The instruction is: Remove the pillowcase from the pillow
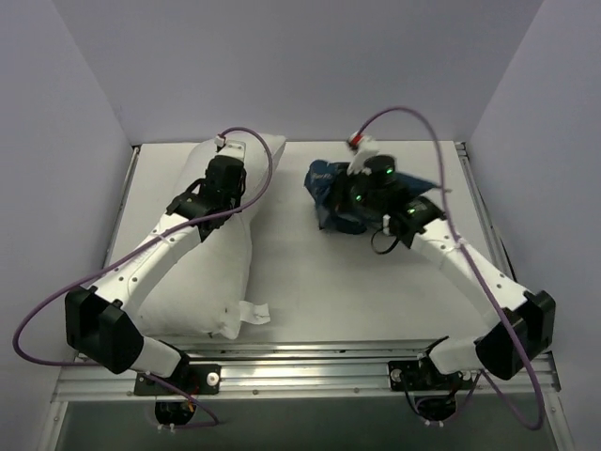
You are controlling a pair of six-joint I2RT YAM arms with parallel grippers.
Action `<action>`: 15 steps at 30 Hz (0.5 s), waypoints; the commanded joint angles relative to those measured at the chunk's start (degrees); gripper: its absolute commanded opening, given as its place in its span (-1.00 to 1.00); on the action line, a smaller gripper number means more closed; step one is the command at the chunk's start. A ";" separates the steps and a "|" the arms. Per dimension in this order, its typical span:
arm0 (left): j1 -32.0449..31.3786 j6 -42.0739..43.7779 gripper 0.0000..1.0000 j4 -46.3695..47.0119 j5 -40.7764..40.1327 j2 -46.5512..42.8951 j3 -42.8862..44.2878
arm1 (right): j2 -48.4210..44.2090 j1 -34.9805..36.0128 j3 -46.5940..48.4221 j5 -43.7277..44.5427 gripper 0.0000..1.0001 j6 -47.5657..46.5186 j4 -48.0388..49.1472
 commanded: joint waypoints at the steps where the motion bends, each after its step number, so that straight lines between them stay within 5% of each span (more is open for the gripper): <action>1: -0.01 -7.54 -0.15 7.64 4.91 -1.31 -0.08 | 3.75 12.10 -10.31 4.03 -0.94 2.15 2.50; 5: 0.08 -12.45 0.59 7.74 4.48 -6.39 -5.52 | 13.39 27.22 -20.07 9.46 -0.89 5.40 4.53; 11: 0.78 -16.24 0.94 0.89 3.15 -20.36 -8.61 | 16.08 38.58 -25.09 9.84 -0.67 12.52 3.40; 14: 0.96 -17.38 0.90 -4.03 2.63 -27.22 -8.97 | 10.65 39.64 -24.66 11.33 -0.18 13.41 -0.89; 15: 0.96 -17.56 0.88 -6.39 2.71 -30.11 -8.79 | 8.79 39.73 -23.88 12.46 0.18 13.23 -2.48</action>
